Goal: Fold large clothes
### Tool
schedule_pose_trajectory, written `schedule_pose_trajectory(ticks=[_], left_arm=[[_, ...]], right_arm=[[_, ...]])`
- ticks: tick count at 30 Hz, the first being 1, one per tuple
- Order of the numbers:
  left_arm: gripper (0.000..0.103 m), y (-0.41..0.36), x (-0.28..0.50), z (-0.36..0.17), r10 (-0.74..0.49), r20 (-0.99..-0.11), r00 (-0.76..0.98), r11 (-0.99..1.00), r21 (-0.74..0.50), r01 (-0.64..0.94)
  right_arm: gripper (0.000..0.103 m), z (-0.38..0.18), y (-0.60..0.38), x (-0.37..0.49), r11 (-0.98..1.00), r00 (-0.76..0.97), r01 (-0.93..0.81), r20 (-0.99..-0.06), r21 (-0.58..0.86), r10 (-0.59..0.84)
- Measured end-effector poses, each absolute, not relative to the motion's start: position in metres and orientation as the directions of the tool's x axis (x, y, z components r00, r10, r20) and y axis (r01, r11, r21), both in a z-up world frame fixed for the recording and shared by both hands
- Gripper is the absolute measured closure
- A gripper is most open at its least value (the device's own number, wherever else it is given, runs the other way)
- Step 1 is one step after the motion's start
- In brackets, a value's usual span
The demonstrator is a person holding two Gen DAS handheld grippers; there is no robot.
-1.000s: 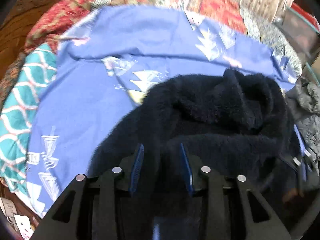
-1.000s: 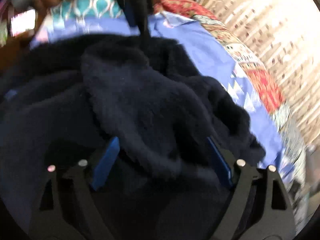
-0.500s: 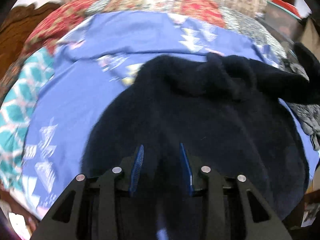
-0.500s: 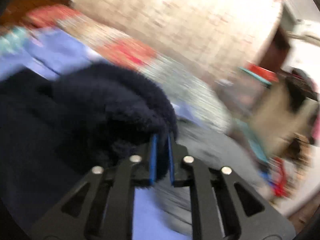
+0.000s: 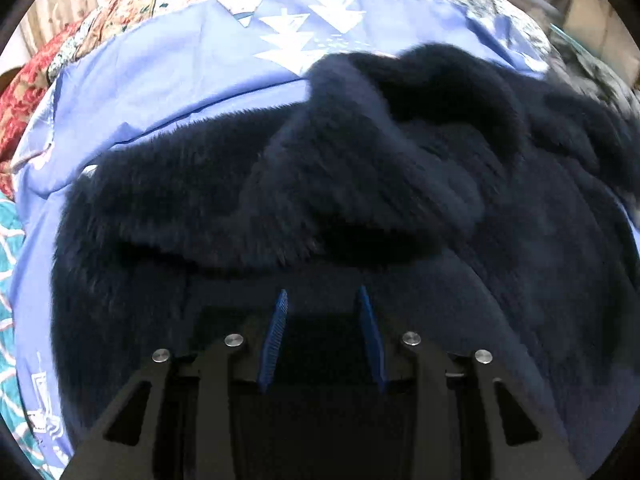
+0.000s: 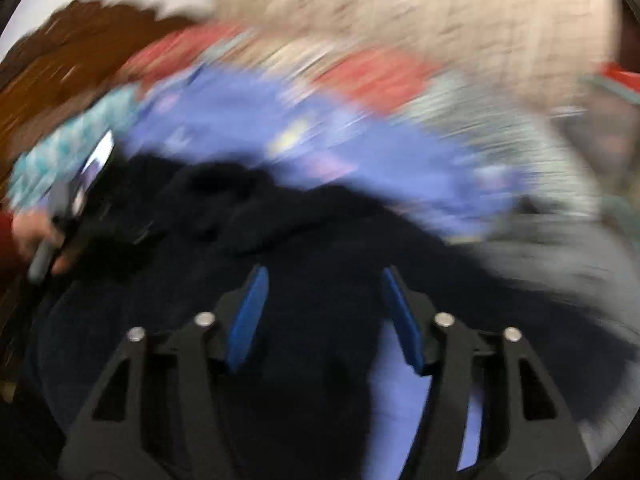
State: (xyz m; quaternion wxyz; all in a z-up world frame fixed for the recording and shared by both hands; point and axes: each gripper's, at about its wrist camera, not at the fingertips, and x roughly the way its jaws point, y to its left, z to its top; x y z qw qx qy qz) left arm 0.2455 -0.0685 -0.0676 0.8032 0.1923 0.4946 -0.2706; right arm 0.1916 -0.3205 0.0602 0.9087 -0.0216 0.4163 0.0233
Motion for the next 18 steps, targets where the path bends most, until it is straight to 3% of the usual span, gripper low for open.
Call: schedule_pose_trajectory(ticks=[3, 5, 6, 7, 8, 9, 11, 12, 14, 18], left_arm=[[0.044, -0.080, 0.290, -0.068, -0.213, -0.895, 0.392, 0.811, 0.062, 0.582], [0.046, -0.092, 0.332, -0.064, -0.152, -0.884, 0.442, 0.845, 0.116, 0.522], [0.048, -0.097, 0.349, -0.058, -0.125, -0.870, 0.476, 0.859, 0.145, 0.491], [0.048, -0.103, 0.379, -0.046, -0.092, -0.845, 0.526, 0.882, 0.175, 0.437], [0.049, -0.107, 0.405, -0.034, -0.113, -0.853, 0.509, 0.904, 0.125, 0.410], [0.049, -0.107, 0.420, -0.028, -0.132, -0.863, 0.488, 0.921, 0.075, 0.382], [0.047, -0.111, 0.439, -0.009, -0.059, -0.847, 0.528, 0.954, 0.108, 0.281], [0.043, -0.115, 0.442, -0.008, -0.073, -0.872, 0.484, 0.948, 0.091, 0.307], [0.043, -0.120, 0.438, -0.018, -0.127, -0.943, 0.307, 0.922, 0.002, 0.387], [0.043, -0.087, 0.377, 0.007, -0.166, -0.913, 0.372, 0.881, 0.032, 0.471]], right_arm=[[0.064, -0.003, -0.308, 0.285, 0.988, 0.501, -0.119, -0.854, 0.096, 0.143], [0.065, -0.008, -0.315, 0.340, 0.988, 0.539, -0.100, -0.828, 0.116, 0.152], [0.065, 0.010, -0.325, 0.373, 0.993, 0.628, -0.053, -0.770, 0.103, 0.113], [0.063, 0.025, -0.337, 0.391, 0.996, 0.689, 0.008, -0.722, 0.085, 0.056], [0.059, 0.041, -0.354, 0.407, 0.988, 0.724, 0.140, -0.687, 0.057, -0.063], [0.047, 0.047, -0.373, 0.421, 0.968, 0.714, 0.241, -0.690, 0.077, -0.123], [0.047, 0.051, -0.399, 0.428, 0.929, 0.702, 0.295, -0.710, 0.223, -0.053], [0.047, 0.052, -0.405, 0.422, 0.923, 0.706, 0.281, -0.708, 0.262, -0.014], [0.047, 0.054, -0.395, 0.398, 0.943, 0.719, 0.251, -0.694, 0.220, -0.029], [0.047, 0.046, -0.384, 0.344, 0.967, 0.731, 0.142, -0.681, 0.211, 0.041]])
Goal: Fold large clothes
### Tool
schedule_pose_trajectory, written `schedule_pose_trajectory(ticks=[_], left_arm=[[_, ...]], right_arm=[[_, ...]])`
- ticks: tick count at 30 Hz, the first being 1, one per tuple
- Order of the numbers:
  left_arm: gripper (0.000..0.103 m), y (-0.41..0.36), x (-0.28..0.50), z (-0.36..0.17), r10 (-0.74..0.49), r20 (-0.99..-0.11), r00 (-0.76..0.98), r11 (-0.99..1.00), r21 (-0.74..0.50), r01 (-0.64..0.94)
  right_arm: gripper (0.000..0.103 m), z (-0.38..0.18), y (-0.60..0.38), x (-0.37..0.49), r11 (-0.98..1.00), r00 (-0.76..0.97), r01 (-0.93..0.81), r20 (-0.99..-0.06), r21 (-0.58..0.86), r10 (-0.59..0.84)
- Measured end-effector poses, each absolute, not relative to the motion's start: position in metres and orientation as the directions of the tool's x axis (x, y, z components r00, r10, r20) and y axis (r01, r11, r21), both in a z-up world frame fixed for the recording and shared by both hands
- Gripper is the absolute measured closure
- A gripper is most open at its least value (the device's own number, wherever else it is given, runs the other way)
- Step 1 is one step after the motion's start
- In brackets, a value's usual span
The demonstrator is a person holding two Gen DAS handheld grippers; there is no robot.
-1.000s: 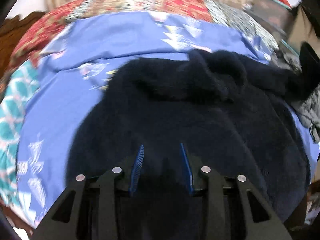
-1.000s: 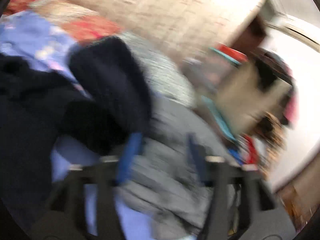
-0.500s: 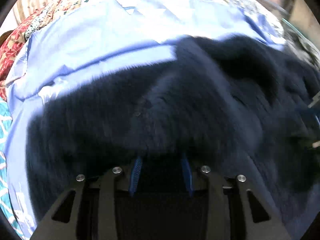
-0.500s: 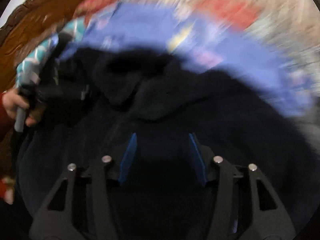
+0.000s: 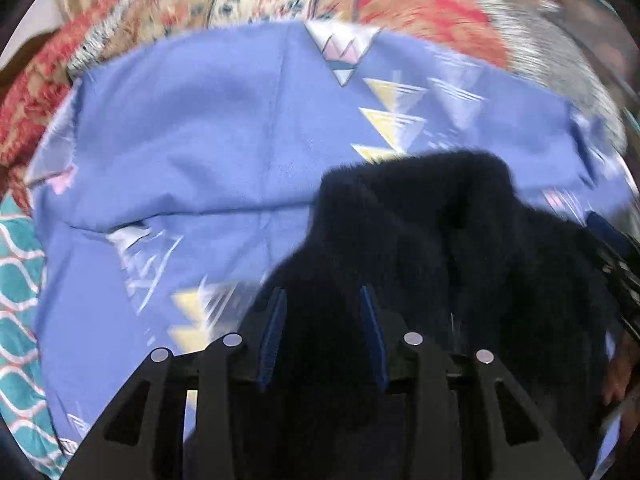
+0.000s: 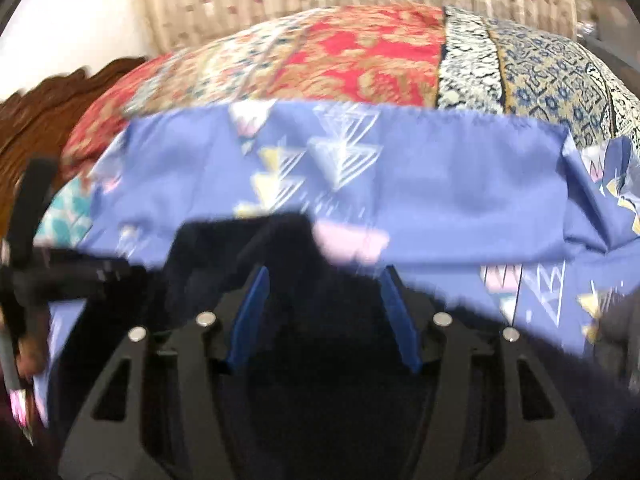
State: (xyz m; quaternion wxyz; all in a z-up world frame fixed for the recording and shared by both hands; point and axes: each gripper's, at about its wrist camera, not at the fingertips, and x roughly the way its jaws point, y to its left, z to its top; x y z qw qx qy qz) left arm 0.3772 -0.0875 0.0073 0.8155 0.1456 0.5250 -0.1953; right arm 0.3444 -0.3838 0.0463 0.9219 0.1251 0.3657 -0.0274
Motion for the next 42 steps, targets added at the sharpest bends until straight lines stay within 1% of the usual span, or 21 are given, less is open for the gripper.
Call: schedule_pose_trajectory(ticks=[3, 7, 9, 10, 11, 13, 14, 18, 21, 24, 25, 26, 27, 28, 29, 31, 32, 35, 38, 40, 42], left_arm=[[0.042, -0.017, 0.321, 0.035, -0.177, -0.884, 0.432, 0.888, 0.047, 0.458], [0.041, 0.118, 0.243, 0.049, -0.131, -0.872, 0.473, 0.955, 0.018, 0.297], [0.041, 0.171, 0.205, 0.045, -0.117, -0.870, 0.479, 0.978, -0.016, 0.209], [0.041, 0.199, 0.179, 0.039, -0.098, -0.875, 0.474, 0.987, -0.023, 0.161], [0.041, 0.223, 0.153, 0.031, -0.080, -0.883, 0.462, 0.992, -0.025, 0.125], [0.041, 0.261, 0.115, 0.015, -0.073, -0.899, 0.433, 0.996, -0.044, 0.077], [0.041, 0.275, 0.097, 0.008, -0.082, -0.905, 0.417, 0.996, -0.063, 0.059], [0.041, 0.310, 0.043, -0.010, -0.119, -0.902, 0.416, 0.991, -0.131, 0.000], [0.041, 0.322, 0.016, -0.012, -0.134, -0.882, 0.452, 0.988, -0.152, -0.005], [0.041, 0.331, 0.006, -0.011, -0.161, -0.864, 0.477, 0.982, -0.187, -0.006], [0.041, 0.334, 0.006, -0.010, -0.167, -0.858, 0.485, 0.981, -0.196, -0.008], [0.041, 0.335, 0.005, -0.010, -0.171, -0.853, 0.493, 0.979, -0.202, -0.010], [0.041, 0.337, 0.004, -0.010, -0.174, -0.848, 0.500, 0.978, -0.207, -0.011], [0.041, 0.339, 0.005, -0.008, -0.177, -0.842, 0.510, 0.977, -0.213, -0.012], [0.041, 0.341, 0.005, -0.006, -0.180, -0.834, 0.521, 0.976, -0.216, -0.009], [0.041, 0.343, 0.008, 0.004, -0.186, -0.814, 0.550, 0.976, -0.218, 0.006], [0.041, 0.342, 0.011, 0.009, -0.185, -0.806, 0.562, 0.976, -0.217, 0.011], [0.041, 0.331, 0.029, 0.027, -0.187, -0.788, 0.587, 0.977, -0.210, 0.029], [0.041, 0.296, 0.070, 0.055, -0.191, -0.763, 0.617, 0.981, -0.171, 0.093], [0.041, 0.249, 0.105, 0.079, -0.224, -0.740, 0.634, 0.972, -0.123, 0.200], [0.041, 0.192, 0.142, 0.094, -0.252, -0.744, 0.619, 0.949, -0.063, 0.310]], right_arm=[[0.047, 0.037, -0.350, 0.291, 0.977, 0.709, 0.044, -0.696, 0.207, 0.116], [0.046, 0.036, -0.268, 0.242, 0.963, 0.658, -0.140, -0.704, 0.232, 0.265], [0.044, 0.041, -0.212, 0.220, 0.934, 0.625, -0.272, -0.695, 0.232, 0.355], [0.037, 0.045, -0.189, 0.210, 0.921, 0.615, -0.322, -0.691, 0.220, 0.380], [0.034, 0.048, -0.164, 0.201, 0.902, 0.600, -0.379, -0.687, 0.208, 0.411], [0.033, 0.053, -0.112, 0.184, 0.837, 0.524, -0.497, -0.688, 0.232, 0.502], [0.033, 0.052, -0.086, 0.178, 0.802, 0.467, -0.532, -0.695, 0.274, 0.547], [0.032, 0.025, -0.029, 0.180, 0.721, 0.231, -0.474, -0.718, 0.506, 0.657], [0.032, -0.011, 0.002, 0.181, 0.709, 0.092, -0.336, -0.728, 0.619, 0.679], [0.032, -0.034, 0.030, 0.188, 0.697, 0.035, -0.243, -0.712, 0.674, 0.701], [0.034, -0.040, 0.039, 0.191, 0.702, 0.024, -0.226, -0.716, 0.676, 0.697], [0.040, -0.045, 0.047, 0.193, 0.712, 0.016, -0.209, -0.725, 0.671, 0.688], [0.074, -0.044, 0.055, 0.195, 0.720, 0.009, -0.205, -0.734, 0.664, 0.679], [0.088, -0.038, 0.057, 0.197, 0.712, -0.004, -0.209, -0.729, 0.670, 0.685], [0.088, -0.025, 0.060, 0.198, 0.697, -0.003, -0.228, -0.716, 0.680, 0.698], [0.088, 0.026, 0.052, 0.194, 0.685, 0.049, -0.362, -0.721, 0.632, 0.691], [0.088, 0.062, 0.040, 0.189, 0.682, 0.087, -0.455, -0.734, 0.572, 0.674], [0.088, 0.123, -0.004, 0.176, 0.712, 0.166, -0.588, -0.805, 0.383, 0.569], [0.088, 0.136, -0.035, 0.168, 0.759, 0.213, -0.604, -0.869, 0.242, 0.446], [0.088, 0.125, -0.048, 0.163, 0.778, 0.219, -0.593, -0.888, 0.208, 0.404], [0.088, 0.105, -0.050, 0.160, 0.788, 0.238, -0.585, -0.887, 0.194, 0.395]])
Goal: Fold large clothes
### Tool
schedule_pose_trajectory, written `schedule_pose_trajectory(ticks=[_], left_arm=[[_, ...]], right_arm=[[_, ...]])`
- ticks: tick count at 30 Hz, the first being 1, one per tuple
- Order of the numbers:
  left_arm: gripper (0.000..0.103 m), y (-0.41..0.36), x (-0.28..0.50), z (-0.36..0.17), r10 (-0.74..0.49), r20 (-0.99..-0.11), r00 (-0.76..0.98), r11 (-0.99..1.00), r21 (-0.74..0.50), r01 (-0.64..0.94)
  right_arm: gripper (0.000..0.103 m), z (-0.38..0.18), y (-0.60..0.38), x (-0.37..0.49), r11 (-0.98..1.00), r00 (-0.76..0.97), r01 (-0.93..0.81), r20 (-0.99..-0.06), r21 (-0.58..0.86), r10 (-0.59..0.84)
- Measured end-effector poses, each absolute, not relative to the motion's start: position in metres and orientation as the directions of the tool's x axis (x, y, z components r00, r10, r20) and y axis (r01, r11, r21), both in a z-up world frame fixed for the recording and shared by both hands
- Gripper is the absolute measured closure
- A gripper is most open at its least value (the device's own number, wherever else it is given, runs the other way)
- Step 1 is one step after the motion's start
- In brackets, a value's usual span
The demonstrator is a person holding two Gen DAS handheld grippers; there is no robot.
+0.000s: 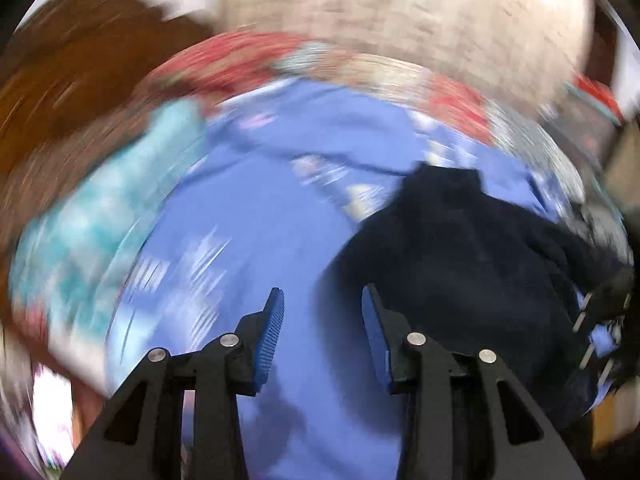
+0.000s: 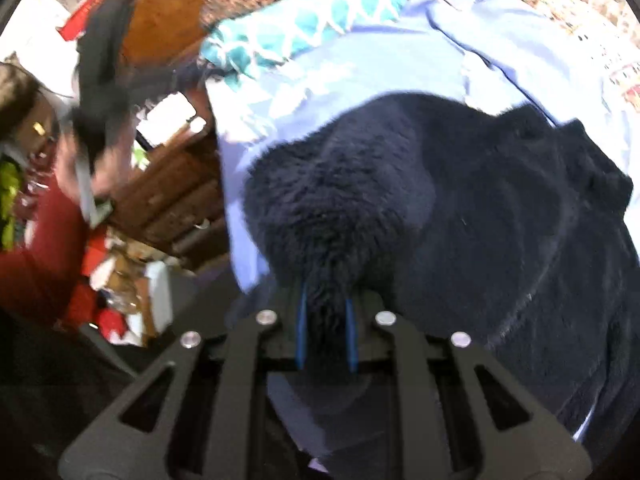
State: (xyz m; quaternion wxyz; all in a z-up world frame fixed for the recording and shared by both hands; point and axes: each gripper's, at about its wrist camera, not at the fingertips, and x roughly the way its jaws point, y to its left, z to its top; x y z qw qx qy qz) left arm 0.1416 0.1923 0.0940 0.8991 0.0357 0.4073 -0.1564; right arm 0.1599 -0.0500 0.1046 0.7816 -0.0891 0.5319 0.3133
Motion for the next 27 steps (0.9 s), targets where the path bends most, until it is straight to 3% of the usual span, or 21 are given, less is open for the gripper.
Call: schedule_pose_trajectory(ticks=[3, 7, 10, 13, 14, 15, 16, 21, 23, 25, 26, 27], left_arm=[[0.041, 0.095, 0.201, 0.095, -0.299, -0.795, 0.528, 0.887, -0.027, 0.461], [0.041, -0.014, 0.259, 0.033, -0.053, -0.896, 0.442, 0.810, 0.220, 0.543], [0.041, -0.043, 0.283, -0.019, 0.144, -0.905, 0.401, 0.750, 0.364, 0.551], [0.041, -0.036, 0.296, -0.039, 0.248, -0.878, 0.408, 0.707, 0.453, 0.543], [0.048, -0.028, 0.302, -0.036, 0.245, -0.878, 0.412, 0.714, 0.451, 0.536], [0.063, -0.019, 0.308, -0.030, 0.243, -0.877, 0.414, 0.725, 0.448, 0.523], [0.068, -0.005, 0.321, -0.022, 0.245, -0.877, 0.413, 0.749, 0.442, 0.494], [0.072, 0.051, 0.370, 0.020, 0.159, -0.905, 0.394, 0.876, 0.313, 0.367], [0.072, 0.058, 0.385, 0.033, 0.111, -0.908, 0.404, 0.917, 0.250, 0.312], [0.072, 0.059, 0.392, 0.035, 0.168, -0.880, 0.444, 0.930, 0.291, 0.224], [0.072, 0.063, 0.397, 0.032, 0.137, -0.899, 0.417, 0.947, 0.241, 0.210], [0.071, 0.066, 0.401, 0.027, 0.099, -0.919, 0.383, 0.960, 0.189, 0.205]], right_arm=[[0.088, 0.073, -0.048, 0.159, 0.780, 0.235, -0.559, -0.848, 0.282, 0.475], [0.088, 0.047, -0.034, 0.158, 0.754, 0.244, -0.538, -0.788, 0.375, 0.566], [0.088, 0.045, -0.028, 0.154, 0.726, 0.252, -0.564, -0.756, 0.393, 0.605], [0.088, 0.056, -0.036, 0.150, 0.722, 0.286, -0.621, -0.770, 0.304, 0.570], [0.088, 0.061, -0.044, 0.150, 0.729, 0.304, -0.630, -0.778, 0.268, 0.549], [0.088, 0.071, -0.059, 0.153, 0.742, 0.334, -0.633, -0.787, 0.219, 0.518], [0.088, 0.080, -0.075, 0.157, 0.752, 0.358, -0.632, -0.792, 0.185, 0.495], [0.088, 0.126, -0.148, 0.199, 0.844, 0.553, -0.521, -0.803, -0.127, 0.220], [0.081, 0.125, -0.174, 0.232, 0.860, 0.622, -0.417, -0.782, -0.294, 0.034], [0.041, 0.105, -0.202, 0.260, 0.826, 0.681, -0.264, -0.703, -0.497, -0.205], [0.038, 0.092, -0.221, 0.271, 0.813, 0.682, -0.196, -0.672, -0.548, -0.288], [0.038, 0.078, -0.244, 0.283, 0.857, 0.632, -0.141, -0.711, -0.495, -0.307]])
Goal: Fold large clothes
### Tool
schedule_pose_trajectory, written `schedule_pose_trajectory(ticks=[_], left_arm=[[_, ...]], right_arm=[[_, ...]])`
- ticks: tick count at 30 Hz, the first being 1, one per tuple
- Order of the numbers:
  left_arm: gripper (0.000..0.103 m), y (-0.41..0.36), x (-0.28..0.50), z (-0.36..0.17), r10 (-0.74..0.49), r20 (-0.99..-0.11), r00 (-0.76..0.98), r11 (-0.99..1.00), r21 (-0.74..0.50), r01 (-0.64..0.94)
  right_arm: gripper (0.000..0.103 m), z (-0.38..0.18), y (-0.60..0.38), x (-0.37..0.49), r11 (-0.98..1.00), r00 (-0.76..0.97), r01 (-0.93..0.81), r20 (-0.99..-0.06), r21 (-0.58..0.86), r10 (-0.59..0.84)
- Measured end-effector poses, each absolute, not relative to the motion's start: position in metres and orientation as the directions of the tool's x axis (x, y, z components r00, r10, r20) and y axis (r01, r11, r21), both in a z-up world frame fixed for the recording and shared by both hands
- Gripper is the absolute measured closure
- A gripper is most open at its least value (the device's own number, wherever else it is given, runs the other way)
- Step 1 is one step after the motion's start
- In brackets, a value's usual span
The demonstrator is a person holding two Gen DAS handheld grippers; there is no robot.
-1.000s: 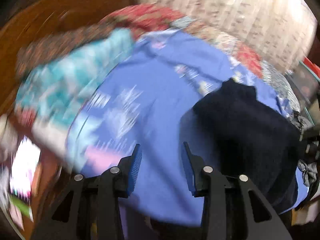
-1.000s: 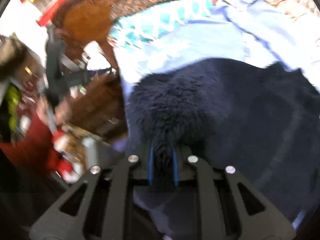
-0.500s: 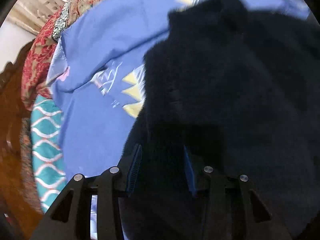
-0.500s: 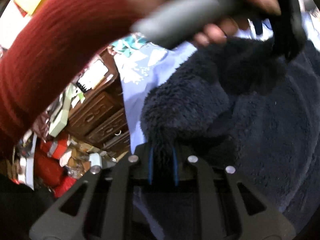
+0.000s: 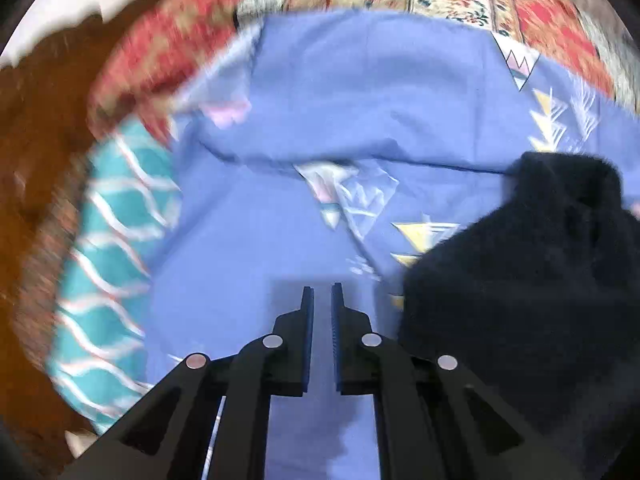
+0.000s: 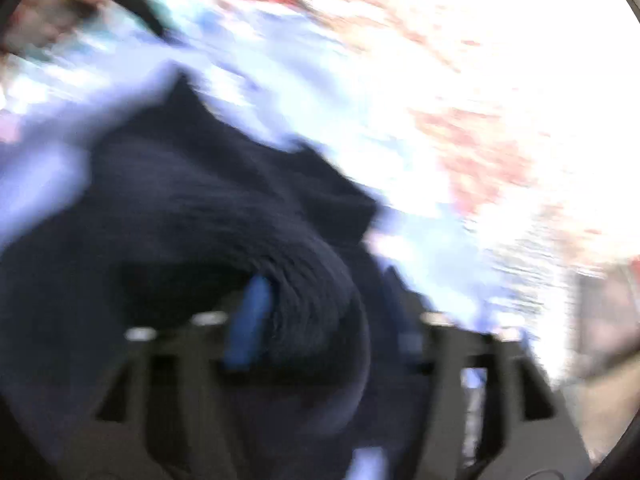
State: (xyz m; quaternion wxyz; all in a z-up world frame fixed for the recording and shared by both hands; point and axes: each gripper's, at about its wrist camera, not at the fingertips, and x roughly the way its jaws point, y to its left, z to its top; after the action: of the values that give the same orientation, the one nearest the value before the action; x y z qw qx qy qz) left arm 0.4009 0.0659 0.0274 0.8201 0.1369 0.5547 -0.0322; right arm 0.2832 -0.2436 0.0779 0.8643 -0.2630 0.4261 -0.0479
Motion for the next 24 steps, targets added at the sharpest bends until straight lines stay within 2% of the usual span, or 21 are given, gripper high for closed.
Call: schedule_pose_trajectory(ticks=[1, 2, 3, 5, 8, 11, 13, 15, 16, 17, 18, 19, 21, 22, 23, 24], left_arm=[[0.071, 0.069, 0.400, 0.022, 0.052, -0.937, 0.346, 0.975, 0.123, 0.187], [0.071, 0.073, 0.399, 0.019, 0.028, -0.939, 0.342, 0.979, 0.094, 0.179], [0.071, 0.076, 0.394, 0.017, 0.007, -0.937, 0.350, 0.980, 0.077, 0.185], [0.070, 0.078, 0.375, 0.010, -0.042, -0.930, 0.365, 0.974, 0.044, 0.224], [0.064, 0.085, 0.359, -0.009, -0.183, -0.938, 0.294, 0.966, -0.117, 0.229], [0.056, 0.085, 0.345, -0.032, -0.296, -0.927, 0.231, 0.942, -0.244, 0.230], [0.053, 0.075, 0.338, -0.043, -0.322, -0.918, 0.233, 0.932, -0.264, 0.246], [0.053, 0.064, 0.335, -0.052, -0.291, -0.919, 0.265, 0.943, -0.229, 0.244], [0.053, 0.059, 0.333, -0.055, -0.283, -0.919, 0.276, 0.946, -0.220, 0.236], [0.053, 0.057, 0.333, -0.058, -0.273, -0.919, 0.284, 0.950, -0.211, 0.229], [0.053, 0.055, 0.334, -0.062, -0.249, -0.924, 0.289, 0.958, -0.190, 0.217], [0.054, 0.052, 0.333, -0.067, -0.206, -0.932, 0.298, 0.968, -0.149, 0.203], [0.057, 0.053, 0.334, -0.069, -0.163, -0.938, 0.306, 0.975, -0.106, 0.195], [0.057, 0.054, 0.332, -0.070, -0.149, -0.938, 0.312, 0.977, -0.091, 0.193], [0.057, 0.055, 0.332, -0.071, -0.133, -0.939, 0.317, 0.978, -0.074, 0.193], [0.057, 0.055, 0.331, -0.072, -0.106, -0.940, 0.323, 0.980, -0.044, 0.193]], right_arm=[[0.038, 0.070, -0.266, 0.288, 0.928, 0.580, -0.103, -0.780, -0.357, -0.235], [0.038, 0.067, -0.283, 0.286, 0.974, 0.561, -0.073, -0.816, -0.215, -0.138], [0.037, 0.061, -0.307, 0.279, 1.000, 0.559, -0.018, -0.829, -0.007, 0.004], [0.033, 0.051, -0.329, 0.263, 0.992, 0.587, 0.068, -0.808, 0.111, 0.050], [0.033, 0.038, -0.363, 0.243, 0.959, 0.637, 0.205, -0.771, 0.195, 0.021], [0.033, 0.020, -0.389, 0.238, 0.885, 0.648, 0.273, -0.752, 0.376, 0.120], [0.033, 0.001, -0.400, 0.242, 0.821, 0.649, 0.308, -0.738, 0.480, 0.188], [0.033, -0.010, -0.401, 0.257, 0.777, 0.646, 0.317, -0.724, 0.544, 0.244], [0.040, -0.015, -0.397, 0.264, 0.770, 0.638, 0.319, -0.726, 0.553, 0.257], [0.051, -0.023, -0.391, 0.278, 0.764, 0.615, 0.308, -0.732, 0.566, 0.294], [0.087, -0.026, -0.384, 0.287, 0.766, 0.594, 0.295, -0.738, 0.571, 0.320], [0.098, -0.025, -0.377, 0.293, 0.791, 0.574, 0.283, -0.757, 0.542, 0.313], [0.098, -0.002, -0.367, 0.296, 0.877, 0.598, 0.267, -0.782, 0.400, 0.174], [0.098, 0.007, -0.370, 0.296, 0.907, 0.597, 0.305, -0.800, 0.292, 0.057], [0.098, 0.013, -0.376, 0.295, 0.921, 0.567, 0.373, -0.813, 0.114, -0.130], [0.095, 0.012, -0.383, 0.293, 0.911, 0.542, 0.411, -0.814, 0.040, -0.208]])
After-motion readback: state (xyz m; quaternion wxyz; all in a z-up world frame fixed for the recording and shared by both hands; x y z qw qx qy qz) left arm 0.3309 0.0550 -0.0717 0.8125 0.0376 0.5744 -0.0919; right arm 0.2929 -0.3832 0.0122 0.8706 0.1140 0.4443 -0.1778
